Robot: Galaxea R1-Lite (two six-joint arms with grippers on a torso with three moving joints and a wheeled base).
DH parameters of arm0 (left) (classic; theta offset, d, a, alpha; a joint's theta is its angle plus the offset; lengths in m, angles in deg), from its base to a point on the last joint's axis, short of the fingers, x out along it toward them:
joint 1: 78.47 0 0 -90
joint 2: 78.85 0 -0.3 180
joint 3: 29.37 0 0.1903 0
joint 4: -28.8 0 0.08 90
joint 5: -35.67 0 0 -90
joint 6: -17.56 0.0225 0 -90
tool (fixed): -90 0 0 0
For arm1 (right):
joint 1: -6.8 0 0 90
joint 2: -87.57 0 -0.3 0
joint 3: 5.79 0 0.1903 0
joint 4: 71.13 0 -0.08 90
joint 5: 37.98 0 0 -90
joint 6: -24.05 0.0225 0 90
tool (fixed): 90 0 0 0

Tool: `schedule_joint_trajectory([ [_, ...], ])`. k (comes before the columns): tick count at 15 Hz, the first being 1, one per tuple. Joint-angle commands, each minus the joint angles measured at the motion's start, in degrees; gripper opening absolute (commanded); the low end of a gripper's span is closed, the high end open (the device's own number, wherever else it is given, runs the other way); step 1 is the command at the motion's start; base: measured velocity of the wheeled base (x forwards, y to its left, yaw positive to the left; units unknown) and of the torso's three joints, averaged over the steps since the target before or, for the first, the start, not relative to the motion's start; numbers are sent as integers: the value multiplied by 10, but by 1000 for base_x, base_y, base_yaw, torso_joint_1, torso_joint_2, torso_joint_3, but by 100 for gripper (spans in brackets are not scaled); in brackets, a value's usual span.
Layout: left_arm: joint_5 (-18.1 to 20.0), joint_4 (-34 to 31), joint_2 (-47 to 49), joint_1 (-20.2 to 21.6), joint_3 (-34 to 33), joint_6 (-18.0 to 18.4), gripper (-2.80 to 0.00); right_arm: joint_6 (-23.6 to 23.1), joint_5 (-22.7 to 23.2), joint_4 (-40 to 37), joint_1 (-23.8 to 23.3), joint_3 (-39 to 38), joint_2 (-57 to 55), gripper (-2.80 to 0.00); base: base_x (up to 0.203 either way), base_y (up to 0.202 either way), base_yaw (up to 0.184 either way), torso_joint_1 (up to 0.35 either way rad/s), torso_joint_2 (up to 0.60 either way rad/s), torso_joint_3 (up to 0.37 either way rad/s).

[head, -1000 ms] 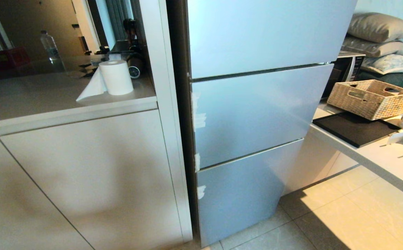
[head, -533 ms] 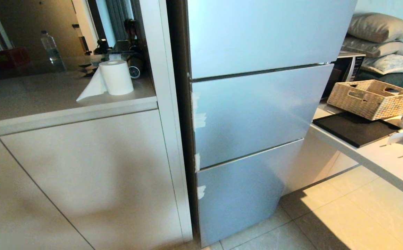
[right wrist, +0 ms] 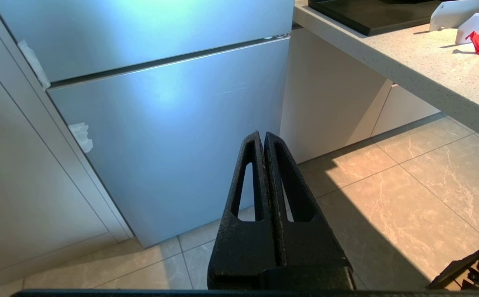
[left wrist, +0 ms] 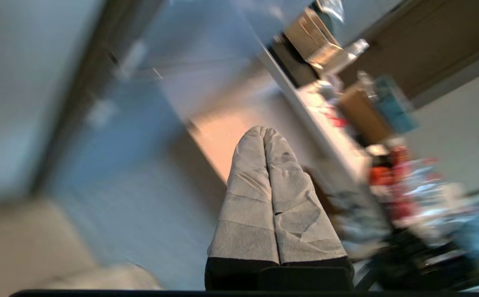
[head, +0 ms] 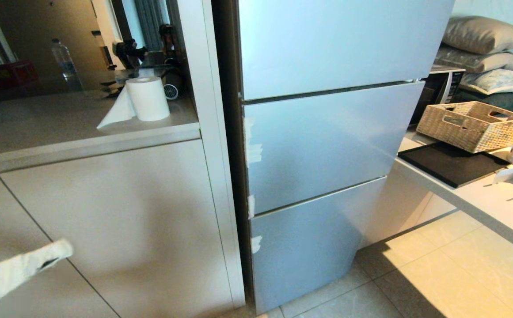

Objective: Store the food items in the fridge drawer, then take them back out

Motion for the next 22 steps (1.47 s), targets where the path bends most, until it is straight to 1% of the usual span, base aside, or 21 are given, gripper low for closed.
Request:
schedule_joint_trajectory([
  [1,12,106,207,-3,6,-54,-280,0,0,0,0,0,-1,-280,0,0,0,0,0,0],
  [3,4,207,326,-4,18,-95,-280,0,0,0,0,0,-1,-280,0,0,0,0,0,0],
  [5,-20,302,442,-5,42,-117,-280,0,0,0,0,0,-1,-280,0,0,0,0,0,0],
  [8,-59,447,594,-9,103,-133,-280,0,0,0,0,0,-1,-280,0,0,0,0,0,0],
  [10,-89,493,663,-17,180,-139,-280,0,0,0,0,0,-1,-280,0,0,0,0,0,0],
  [12,-115,508,699,-39,240,-142,-280,0,0,0,0,0,-1,-280,0,0,0,0,0,0],
  [15,-134,491,706,-87,269,-143,-280,0,0,0,0,0,-1,-280,0,0,0,0,0,0],
  [17,-154,479,708,-125,289,-142,-280,0,0,0,0,0,-1,-280,0,0,0,0,0,0],
  [22,-204,472,756,-173,370,-141,-280,0,0,0,0,0,-1,-280,0,0,0,0,0,0],
])
